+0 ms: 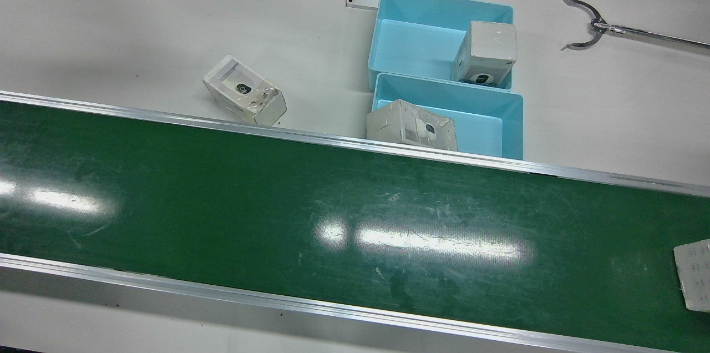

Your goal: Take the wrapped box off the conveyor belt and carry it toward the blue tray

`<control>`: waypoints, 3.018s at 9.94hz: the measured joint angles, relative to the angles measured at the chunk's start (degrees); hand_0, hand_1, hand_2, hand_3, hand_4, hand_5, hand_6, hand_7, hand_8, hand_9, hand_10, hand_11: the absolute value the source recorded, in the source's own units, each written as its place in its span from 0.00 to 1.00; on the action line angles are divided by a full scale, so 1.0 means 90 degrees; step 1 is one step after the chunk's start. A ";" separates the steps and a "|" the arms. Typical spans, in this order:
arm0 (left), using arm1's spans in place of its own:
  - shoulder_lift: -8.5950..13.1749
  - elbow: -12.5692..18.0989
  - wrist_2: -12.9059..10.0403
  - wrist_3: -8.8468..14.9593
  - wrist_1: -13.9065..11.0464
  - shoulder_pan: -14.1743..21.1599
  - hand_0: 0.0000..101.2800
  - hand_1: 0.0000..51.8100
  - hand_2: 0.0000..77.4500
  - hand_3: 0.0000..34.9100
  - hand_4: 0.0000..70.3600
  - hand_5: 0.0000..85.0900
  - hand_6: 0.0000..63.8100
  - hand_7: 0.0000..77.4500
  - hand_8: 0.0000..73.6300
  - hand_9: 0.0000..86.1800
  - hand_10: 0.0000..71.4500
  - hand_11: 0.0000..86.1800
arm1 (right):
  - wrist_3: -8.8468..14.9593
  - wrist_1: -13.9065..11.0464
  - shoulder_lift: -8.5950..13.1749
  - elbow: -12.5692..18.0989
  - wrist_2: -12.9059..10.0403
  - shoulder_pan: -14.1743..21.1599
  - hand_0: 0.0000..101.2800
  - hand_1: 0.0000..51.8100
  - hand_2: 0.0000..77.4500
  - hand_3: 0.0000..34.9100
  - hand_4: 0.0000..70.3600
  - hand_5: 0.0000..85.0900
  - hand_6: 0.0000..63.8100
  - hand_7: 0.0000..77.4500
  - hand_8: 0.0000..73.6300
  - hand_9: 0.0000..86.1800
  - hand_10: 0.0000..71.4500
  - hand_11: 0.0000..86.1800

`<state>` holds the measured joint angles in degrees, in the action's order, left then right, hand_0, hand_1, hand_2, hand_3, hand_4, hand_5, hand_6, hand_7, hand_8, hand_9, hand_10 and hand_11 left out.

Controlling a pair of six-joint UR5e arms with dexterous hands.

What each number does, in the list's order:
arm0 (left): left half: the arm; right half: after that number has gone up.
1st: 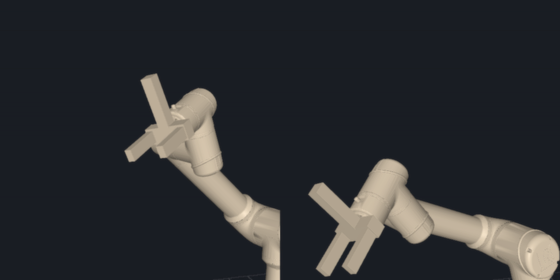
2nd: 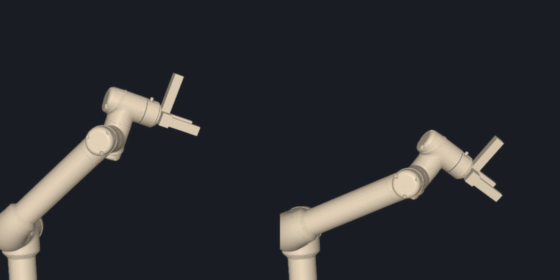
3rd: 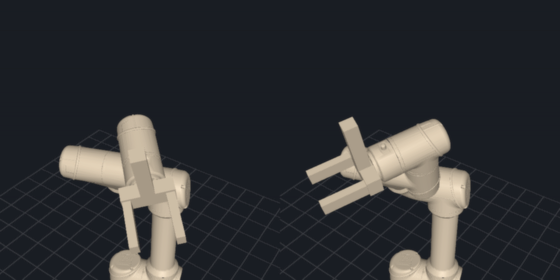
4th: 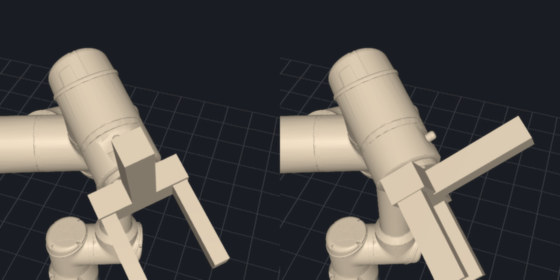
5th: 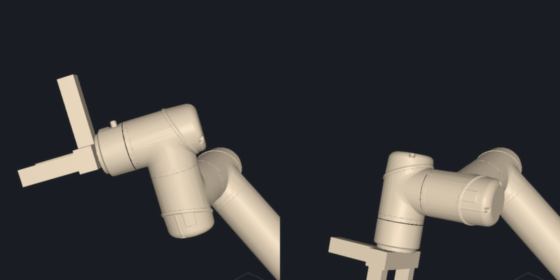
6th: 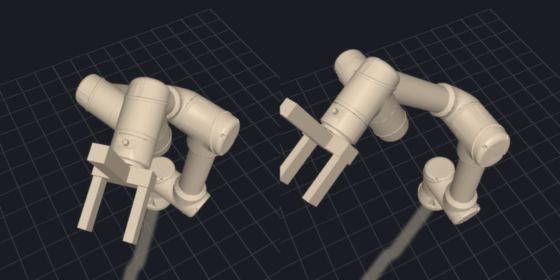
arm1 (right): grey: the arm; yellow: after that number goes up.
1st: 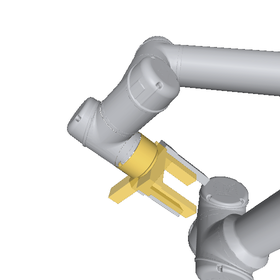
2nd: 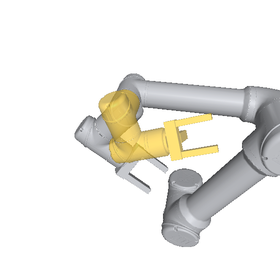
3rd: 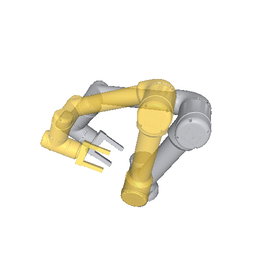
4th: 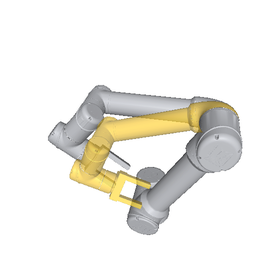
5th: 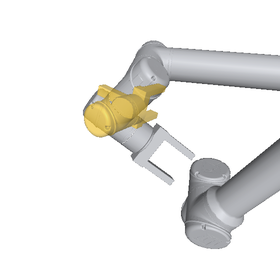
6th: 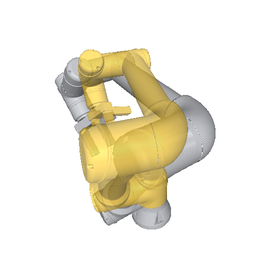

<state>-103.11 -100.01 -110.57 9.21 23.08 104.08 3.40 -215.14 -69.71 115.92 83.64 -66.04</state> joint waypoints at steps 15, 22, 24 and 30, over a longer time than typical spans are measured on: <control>0.0000 0.0000 0.0000 0.0000 0.0000 0.0000 0.00 0.00 0.01 0.00 0.00 0.01 0.00 0.01 0.01 0.00 0.01 0.00 | 0.1382 0.0753 0.0351 0.0117 0.0011 -0.0399 0.35 0.13 0.15 0.86 0.07 0.13 0.00 0.11 0.00 0.03 0.11 0.14; 0.0000 0.0000 0.0000 0.0000 0.0000 0.0000 0.00 0.00 0.01 0.00 0.00 0.01 0.00 0.01 0.01 0.00 0.00 0.00 | 0.2178 0.0771 0.0397 -0.0082 -0.0116 -0.0383 0.28 0.09 0.27 0.82 0.26 0.36 0.16 0.28 0.28 0.23 0.40 0.34; 0.0000 0.0000 0.0000 0.0000 0.0000 0.0000 0.00 0.00 0.01 0.00 0.00 0.01 0.00 0.01 0.01 0.00 0.00 0.00 | 0.2155 0.0776 0.0388 -0.0053 -0.0206 -0.0387 0.24 0.08 0.30 0.75 0.39 0.45 0.29 0.40 0.41 0.35 0.53 0.44; 0.0000 0.0000 0.0000 0.0000 0.0000 0.0000 0.00 0.00 0.01 0.00 0.00 0.01 0.00 0.01 0.01 0.01 0.01 0.00 | 0.1900 0.1049 0.0240 -0.0114 -0.0245 -0.0318 0.26 0.03 0.14 0.01 0.33 0.31 0.22 0.38 0.00 0.27 0.08 0.32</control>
<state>-103.11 -100.01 -110.57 9.21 23.08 104.08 20.51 -205.70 -67.55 114.90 81.44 -68.90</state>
